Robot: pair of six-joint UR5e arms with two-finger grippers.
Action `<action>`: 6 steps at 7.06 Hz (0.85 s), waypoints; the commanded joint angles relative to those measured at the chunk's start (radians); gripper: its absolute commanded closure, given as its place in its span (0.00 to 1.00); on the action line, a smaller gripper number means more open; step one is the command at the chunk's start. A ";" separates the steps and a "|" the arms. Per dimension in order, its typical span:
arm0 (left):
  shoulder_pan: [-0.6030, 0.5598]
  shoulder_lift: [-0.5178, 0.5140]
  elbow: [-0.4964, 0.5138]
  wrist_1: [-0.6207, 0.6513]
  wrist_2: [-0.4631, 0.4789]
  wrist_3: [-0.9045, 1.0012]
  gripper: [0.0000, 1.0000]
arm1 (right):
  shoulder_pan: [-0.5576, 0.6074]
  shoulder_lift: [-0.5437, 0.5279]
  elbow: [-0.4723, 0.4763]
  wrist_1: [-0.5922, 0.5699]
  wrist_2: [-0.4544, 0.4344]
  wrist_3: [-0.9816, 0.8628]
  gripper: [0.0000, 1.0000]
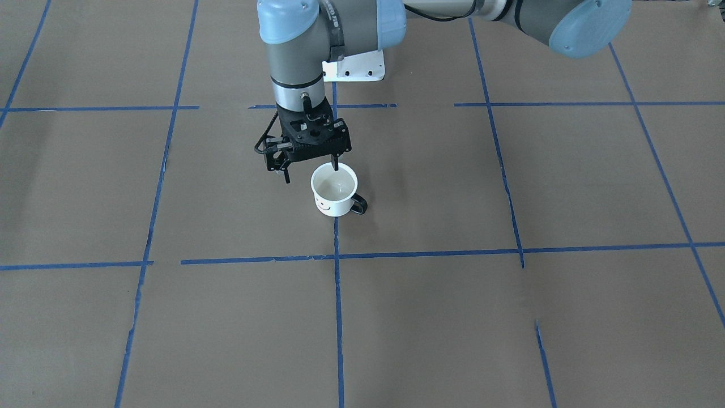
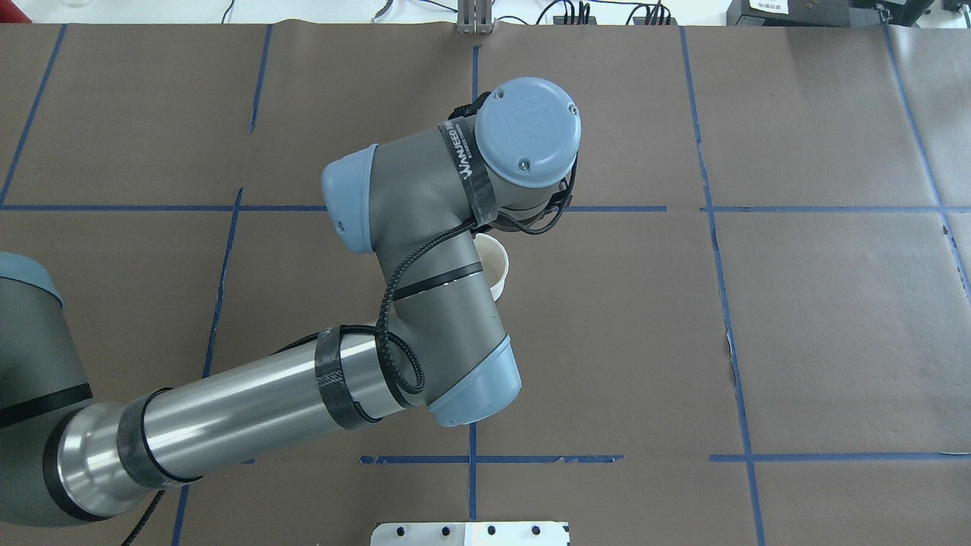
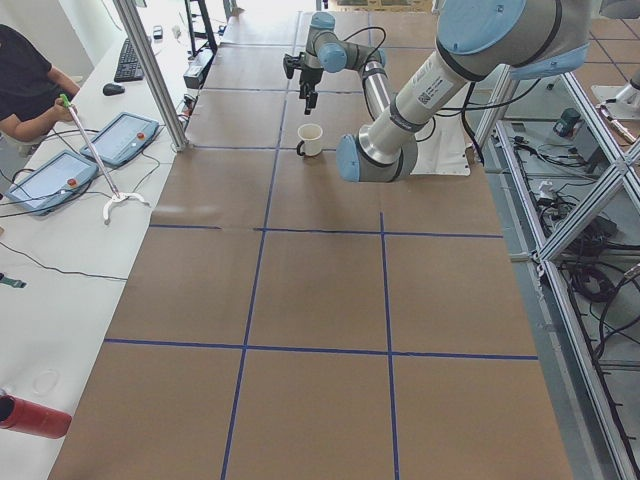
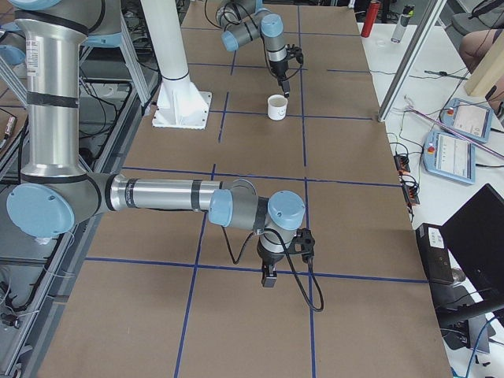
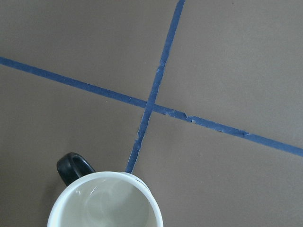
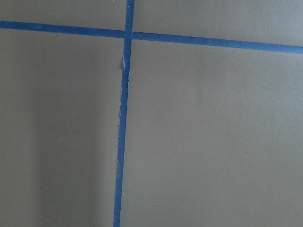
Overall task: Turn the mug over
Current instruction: 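Open the left gripper and withdraw it away from the upright mug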
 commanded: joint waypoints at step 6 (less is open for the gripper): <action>-0.459 0.533 -0.434 -0.012 -0.400 0.608 0.00 | 0.000 0.000 0.000 0.000 0.000 0.000 0.00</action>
